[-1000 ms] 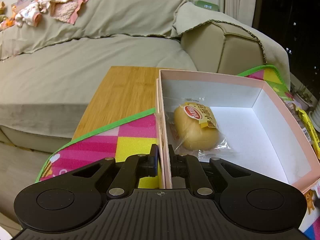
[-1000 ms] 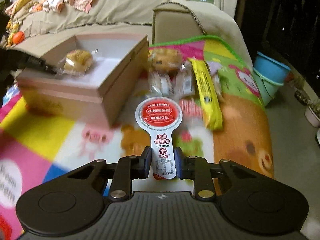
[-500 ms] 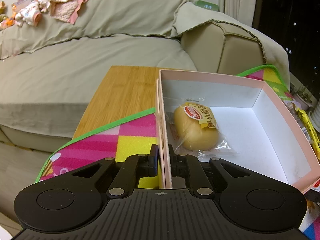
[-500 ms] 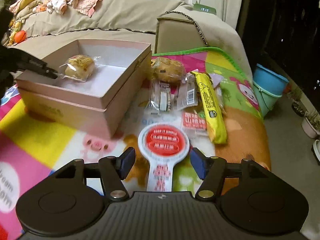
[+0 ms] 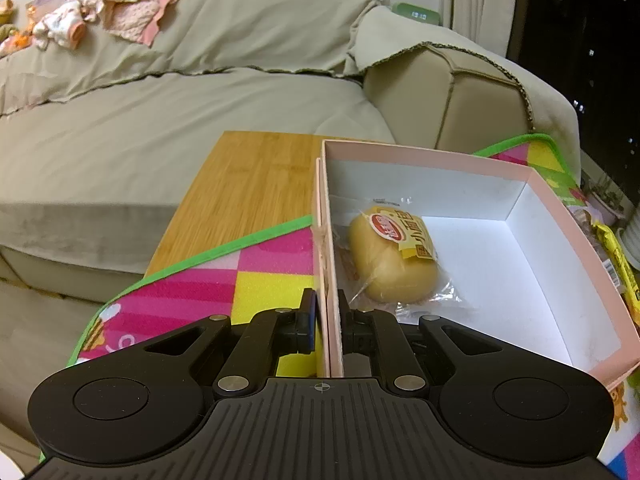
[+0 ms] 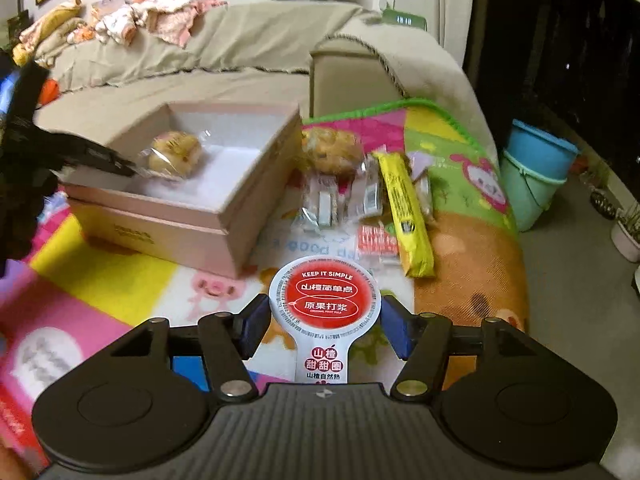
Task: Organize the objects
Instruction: 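Carry the snack stick into the box and open the right gripper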
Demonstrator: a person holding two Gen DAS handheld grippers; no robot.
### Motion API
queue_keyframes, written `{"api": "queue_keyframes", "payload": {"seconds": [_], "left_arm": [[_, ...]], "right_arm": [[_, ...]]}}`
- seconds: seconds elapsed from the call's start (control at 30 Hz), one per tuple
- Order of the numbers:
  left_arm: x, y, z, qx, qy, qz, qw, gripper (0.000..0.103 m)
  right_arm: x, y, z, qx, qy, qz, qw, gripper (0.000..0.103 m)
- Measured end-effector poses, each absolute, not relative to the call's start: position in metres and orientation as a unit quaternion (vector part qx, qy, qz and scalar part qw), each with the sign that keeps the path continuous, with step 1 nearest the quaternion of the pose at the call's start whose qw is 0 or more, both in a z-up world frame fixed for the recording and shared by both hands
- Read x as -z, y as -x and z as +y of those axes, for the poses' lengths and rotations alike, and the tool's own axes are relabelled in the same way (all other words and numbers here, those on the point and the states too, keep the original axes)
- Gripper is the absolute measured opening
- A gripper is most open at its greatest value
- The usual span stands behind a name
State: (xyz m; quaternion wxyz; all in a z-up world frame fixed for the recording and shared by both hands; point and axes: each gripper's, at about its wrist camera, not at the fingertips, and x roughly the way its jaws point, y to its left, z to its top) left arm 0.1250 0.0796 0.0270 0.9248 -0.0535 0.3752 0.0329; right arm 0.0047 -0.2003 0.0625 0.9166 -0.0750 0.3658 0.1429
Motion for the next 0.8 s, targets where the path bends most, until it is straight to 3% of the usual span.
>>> {"api": "queue_keyframes", "payload": {"seconds": [0.3,0.57,0.8], "left_arm": [[-0.027,-0.124,0.081,-0.032,0.055,0.376,0.925,0.010],[-0.027,-0.125,0.081,-0.034,0.058,0.377,0.924,0.010],[-0.026,-0.124,0.081,-0.034,0.063,0.377,0.924,0.010]], "right_arm": [[-0.142,0.006,-0.175,-0.215,0.040,0.284,0.934,0.060],[-0.190,-0.037,-0.134,-0.229,0.029,0.212,0.950,0.060],[-0.193,-0.098,-0.110,-0.215,0.000,0.236,0.948,0.068]]}}
